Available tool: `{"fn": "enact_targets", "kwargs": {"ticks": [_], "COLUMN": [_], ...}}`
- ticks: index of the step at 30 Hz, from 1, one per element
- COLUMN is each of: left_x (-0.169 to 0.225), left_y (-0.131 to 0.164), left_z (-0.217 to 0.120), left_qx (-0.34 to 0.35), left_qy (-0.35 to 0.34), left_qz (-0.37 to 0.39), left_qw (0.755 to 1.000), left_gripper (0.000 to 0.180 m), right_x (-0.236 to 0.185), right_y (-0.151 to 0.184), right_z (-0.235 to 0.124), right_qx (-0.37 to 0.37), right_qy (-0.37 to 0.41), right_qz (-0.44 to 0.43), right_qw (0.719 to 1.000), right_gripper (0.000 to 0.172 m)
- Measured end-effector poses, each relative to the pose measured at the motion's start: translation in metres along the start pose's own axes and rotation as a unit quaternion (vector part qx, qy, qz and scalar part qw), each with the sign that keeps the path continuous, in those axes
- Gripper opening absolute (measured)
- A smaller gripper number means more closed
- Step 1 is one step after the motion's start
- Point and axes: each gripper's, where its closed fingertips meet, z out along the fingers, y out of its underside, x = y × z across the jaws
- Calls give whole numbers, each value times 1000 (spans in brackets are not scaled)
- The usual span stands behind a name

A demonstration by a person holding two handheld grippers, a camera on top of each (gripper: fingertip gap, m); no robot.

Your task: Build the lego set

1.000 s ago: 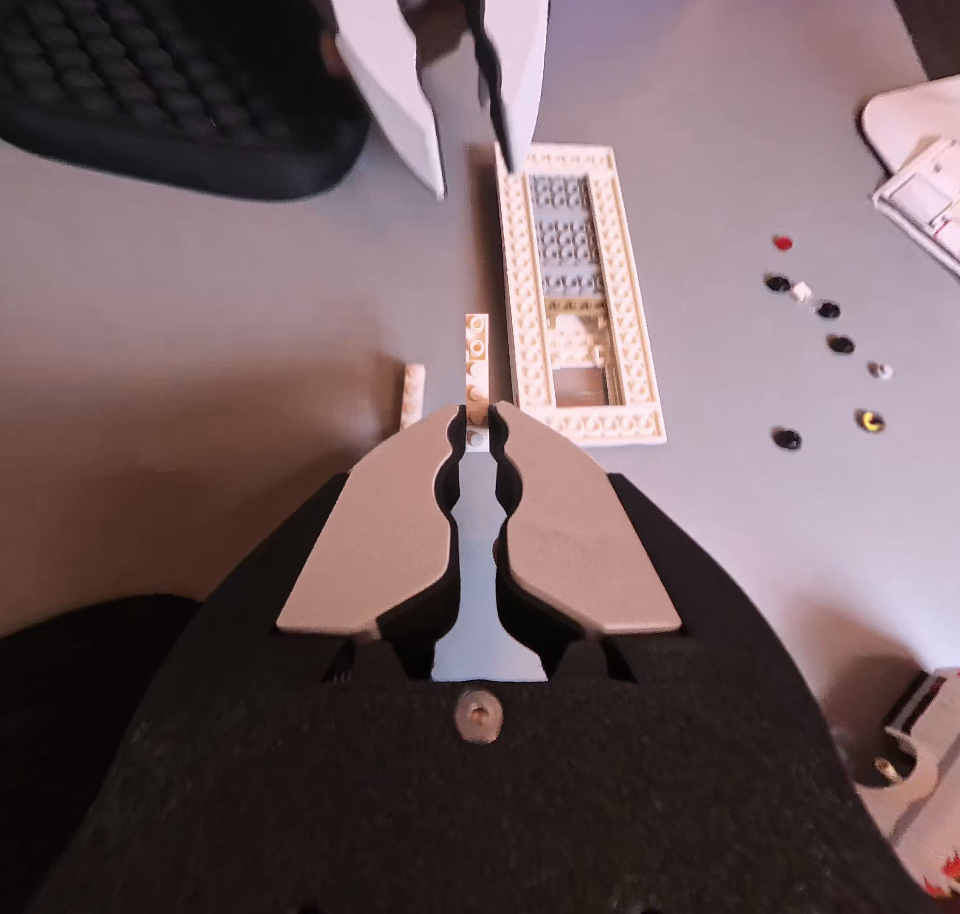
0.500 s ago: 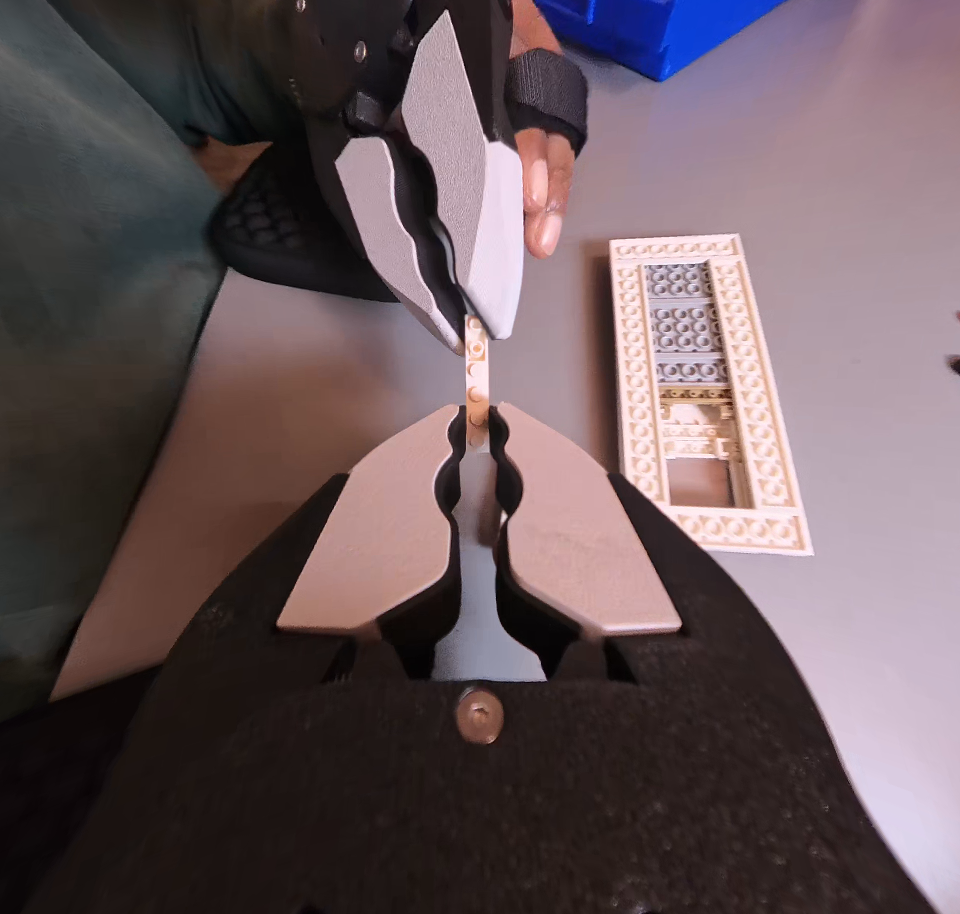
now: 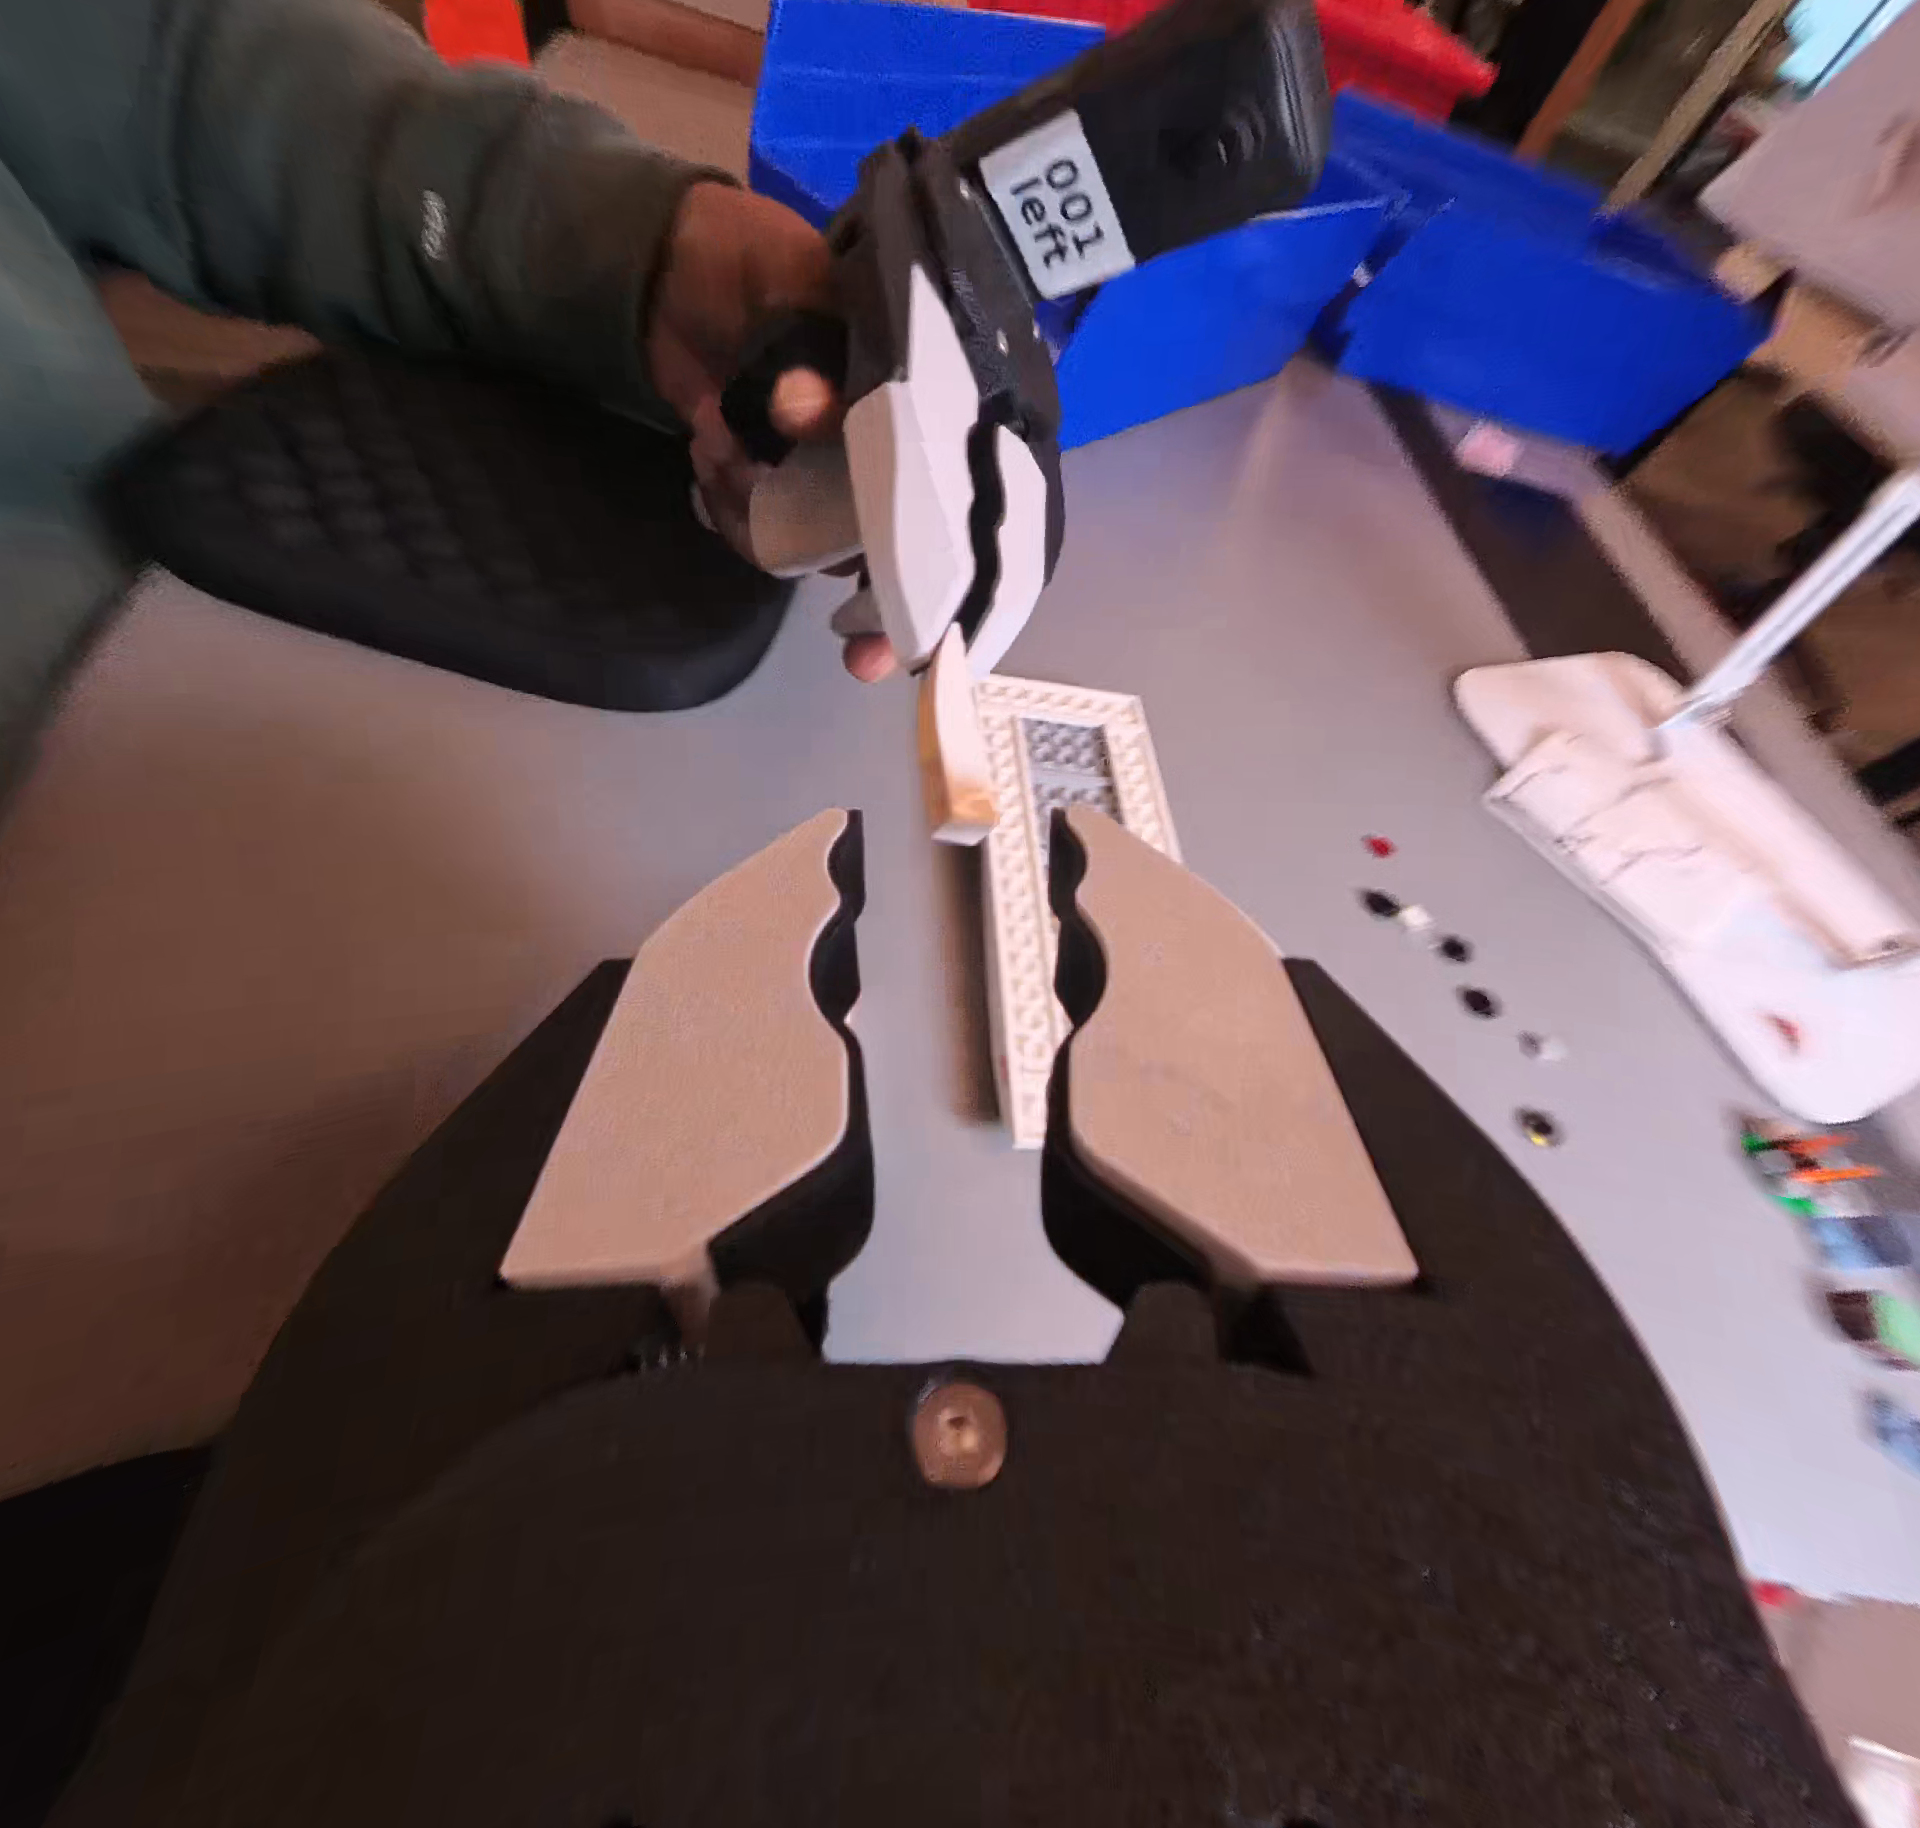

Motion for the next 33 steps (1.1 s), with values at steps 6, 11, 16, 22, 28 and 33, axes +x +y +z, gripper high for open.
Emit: {"fn": "enact_targets", "kwargs": {"ticks": [6,11,16,22,28,33], "left_x": [1,4,-3,-17,-26,-26], "left_y": [-7,-8,-12,-3,7,10], "left_z": [-3,-1,-4,4,5,3], "left_qx": [37,42,36,-4,-37,-44], "left_qy": [47,56,-33,-120,-150,-157], "left_qz": [-96,-99,47,128,160,173], "left_qw": [994,993,998,984,975,971], "left_gripper": [5,5,16,15,13,13], "right_x": [6,3,18,23,24,0], "right_y": [-7,-9,-5,59,118,124], "right_z": [8,6,-4,-21,-62,-61], "right_qx": [-3,-2,-4,-178,-255,-291], "right_qy": [81,58,54,118,150,118], "right_qz": [-90,-53,101,230,326,334], "right_qw": [993,997,993,949,898,889], "right_gripper": [15,8,8,8,9,24]}}
